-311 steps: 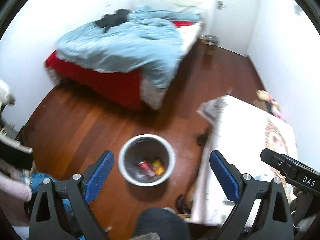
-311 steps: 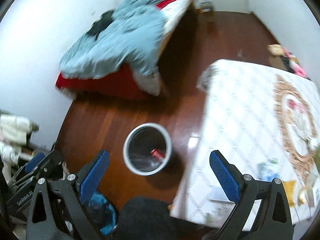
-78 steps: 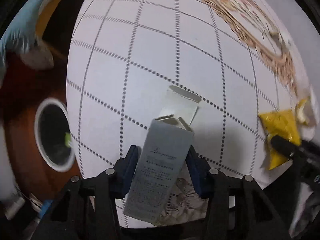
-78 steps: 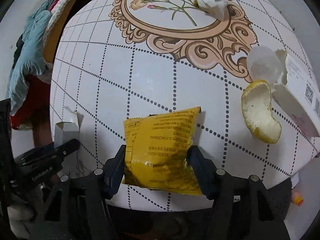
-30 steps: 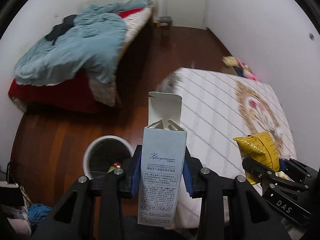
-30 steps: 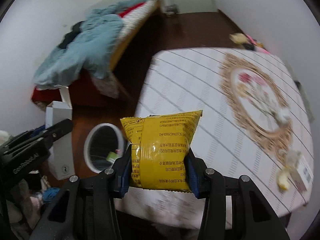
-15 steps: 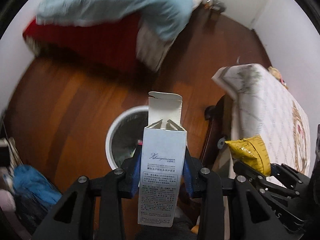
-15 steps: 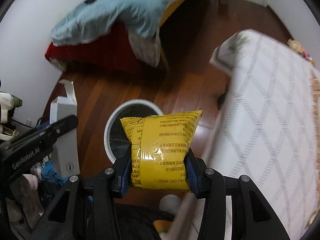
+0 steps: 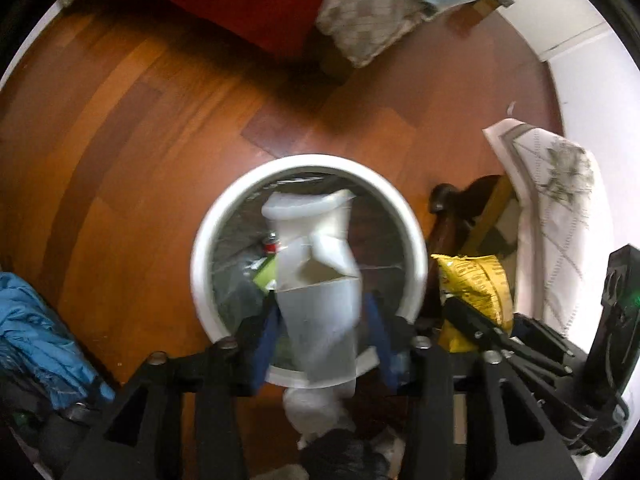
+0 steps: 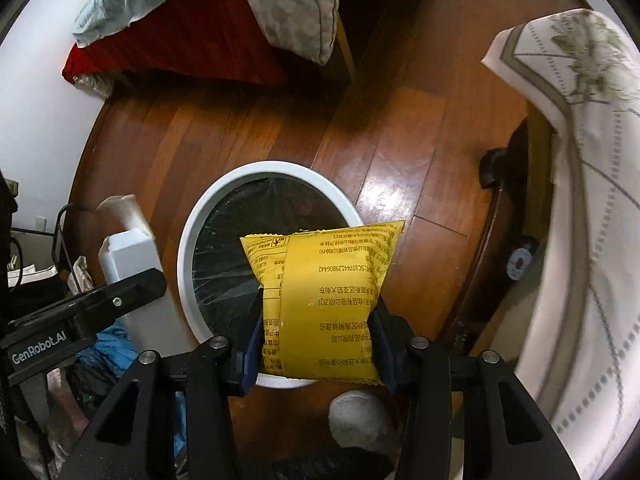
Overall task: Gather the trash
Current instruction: 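Open both tools to drop the white box and snack bag into the bin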
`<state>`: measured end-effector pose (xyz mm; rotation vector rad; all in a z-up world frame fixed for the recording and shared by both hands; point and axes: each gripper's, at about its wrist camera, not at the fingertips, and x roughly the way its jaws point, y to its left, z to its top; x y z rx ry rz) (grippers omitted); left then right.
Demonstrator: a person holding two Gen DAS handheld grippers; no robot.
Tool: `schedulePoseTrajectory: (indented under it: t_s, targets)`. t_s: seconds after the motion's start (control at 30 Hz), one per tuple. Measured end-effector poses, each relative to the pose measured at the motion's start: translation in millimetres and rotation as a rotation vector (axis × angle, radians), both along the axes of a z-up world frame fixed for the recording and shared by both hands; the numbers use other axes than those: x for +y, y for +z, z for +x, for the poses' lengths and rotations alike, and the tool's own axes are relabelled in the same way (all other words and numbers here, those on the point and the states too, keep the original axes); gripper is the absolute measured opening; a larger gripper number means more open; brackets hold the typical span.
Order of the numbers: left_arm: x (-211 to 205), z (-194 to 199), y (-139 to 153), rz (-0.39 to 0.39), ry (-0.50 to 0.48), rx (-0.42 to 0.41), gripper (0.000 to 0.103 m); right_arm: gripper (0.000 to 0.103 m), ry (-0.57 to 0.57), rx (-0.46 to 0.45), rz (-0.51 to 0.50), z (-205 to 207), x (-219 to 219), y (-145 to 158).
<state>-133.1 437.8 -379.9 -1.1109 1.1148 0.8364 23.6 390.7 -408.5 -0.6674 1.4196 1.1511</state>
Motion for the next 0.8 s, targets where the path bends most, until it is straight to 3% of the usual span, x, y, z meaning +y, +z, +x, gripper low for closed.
schedulePoseTrajectory:
  t_s: [0.07,0.1,0.17,0.2,0.23,0.57,0.8]
  targets:
    - [0.4,-5.9,-1.2,0.01,0.02,0.006,0.08,0.049,0.016,0.023,-0.008,-3.1,6.8,-7.3]
    - [0.6,-12.4,-0.1,0.025,0.033,0.019,0.085,0.051,0.02,0.041,-0.007,-4.9,10.2,-11.7]
    - [-1.0,-23.4,3.4,0.063,0.056,0.06,0.089,0.075,0.028,0.064,-0.014,-8.7,15.8,-18.6]
    - [-0.7,-26.7,2.6,0.07,0.062,0.079,0.093,0.101,0.031,0.057,-0.019,-10.4,15.8,-19.8]
    - [-2.4,-29.7,3.4,0.08,0.067,0.1,0.1,0.103,0.034,0.041,-0.023,-13.5,15.7,-19.8]
    - [-33.6,-40.1,27.2,0.217,0.075,0.203,0.1,0.103,0.068,-0.103,-0.067,-22.6,-3.5,1.5]
    - [-55.4,-39.5,57.0,0.258,0.077,0.195,0.1,0.103,0.076,-0.134,-0.053,-25.9,-30.2,32.4]
